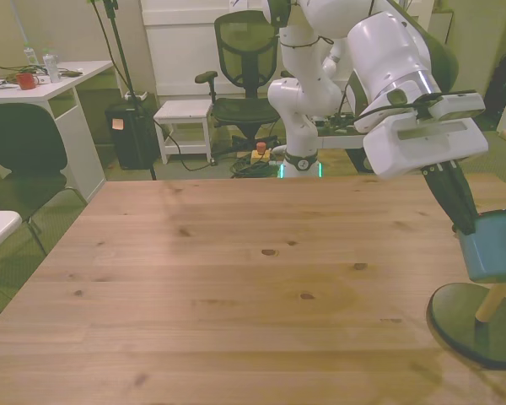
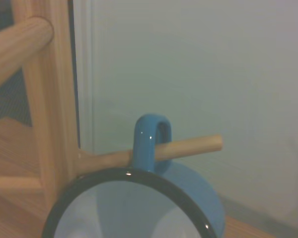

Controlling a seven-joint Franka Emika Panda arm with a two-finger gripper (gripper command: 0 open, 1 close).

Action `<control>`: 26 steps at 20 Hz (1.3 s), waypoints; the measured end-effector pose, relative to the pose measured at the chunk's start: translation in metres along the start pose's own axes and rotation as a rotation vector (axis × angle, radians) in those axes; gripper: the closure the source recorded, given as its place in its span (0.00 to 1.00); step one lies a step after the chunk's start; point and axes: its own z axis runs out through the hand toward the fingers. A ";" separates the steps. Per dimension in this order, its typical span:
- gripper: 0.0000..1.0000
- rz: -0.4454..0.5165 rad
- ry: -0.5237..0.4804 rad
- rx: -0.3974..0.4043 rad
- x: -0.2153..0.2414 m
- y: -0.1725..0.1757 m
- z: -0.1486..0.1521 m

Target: Unload the mug

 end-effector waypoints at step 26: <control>1.00 0.123 0.079 -0.059 0.069 0.067 -0.055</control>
